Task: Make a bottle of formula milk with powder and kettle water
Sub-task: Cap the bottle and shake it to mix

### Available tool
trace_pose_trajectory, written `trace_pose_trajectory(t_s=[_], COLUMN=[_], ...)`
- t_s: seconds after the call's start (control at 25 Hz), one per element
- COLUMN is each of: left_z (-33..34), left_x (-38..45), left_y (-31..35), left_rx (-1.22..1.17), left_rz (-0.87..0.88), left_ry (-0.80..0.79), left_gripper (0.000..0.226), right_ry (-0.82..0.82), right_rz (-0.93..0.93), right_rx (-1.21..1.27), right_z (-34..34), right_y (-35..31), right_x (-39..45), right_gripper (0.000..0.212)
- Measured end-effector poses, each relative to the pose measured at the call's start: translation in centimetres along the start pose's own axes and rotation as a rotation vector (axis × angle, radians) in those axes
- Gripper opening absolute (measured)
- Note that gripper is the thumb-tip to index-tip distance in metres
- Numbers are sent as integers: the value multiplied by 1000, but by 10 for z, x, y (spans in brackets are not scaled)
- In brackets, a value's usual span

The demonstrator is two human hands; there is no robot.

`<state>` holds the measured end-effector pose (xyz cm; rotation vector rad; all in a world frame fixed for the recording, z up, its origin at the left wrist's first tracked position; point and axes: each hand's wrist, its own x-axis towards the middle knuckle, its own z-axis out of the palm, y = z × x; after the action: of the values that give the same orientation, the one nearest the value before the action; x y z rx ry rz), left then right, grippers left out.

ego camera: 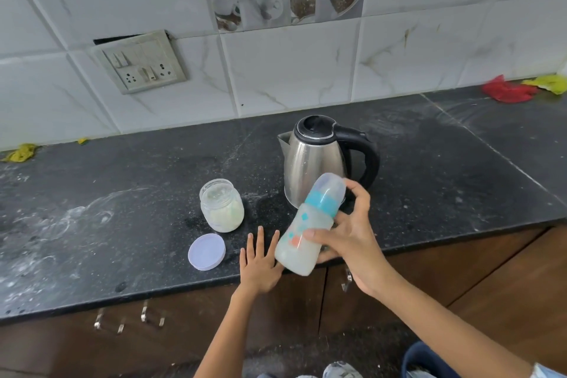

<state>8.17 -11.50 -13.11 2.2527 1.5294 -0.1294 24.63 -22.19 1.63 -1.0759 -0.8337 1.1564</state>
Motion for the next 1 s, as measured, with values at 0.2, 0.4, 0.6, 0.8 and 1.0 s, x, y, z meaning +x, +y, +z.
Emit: trace_pose_trajectory(t_s=[0.2, 0.4, 0.6, 0.8, 1.0], left_z=[2, 6, 4, 3, 4], left_x=[2, 4, 5, 5, 3], left_y=[3, -3, -1, 0, -1], left_rx=[-43, 9, 1, -30, 40], left_rz=[-4, -19, -17, -5, -24], left_ry=[14, 16, 9, 5, -4], left_gripper=[61, 67, 65, 62, 71], right_ry=[91, -6, -48, 153, -51], right_rz=[-59, -22, 32, -93, 52], right_rx=[154, 90, 88, 175, 7], right_z=[-8, -1, -6, -13, 3], right_y=[-12, -3, -6, -14, 0], right_x=[10, 5, 4, 12, -2], right_gripper=[85, 92, 102, 87, 89])
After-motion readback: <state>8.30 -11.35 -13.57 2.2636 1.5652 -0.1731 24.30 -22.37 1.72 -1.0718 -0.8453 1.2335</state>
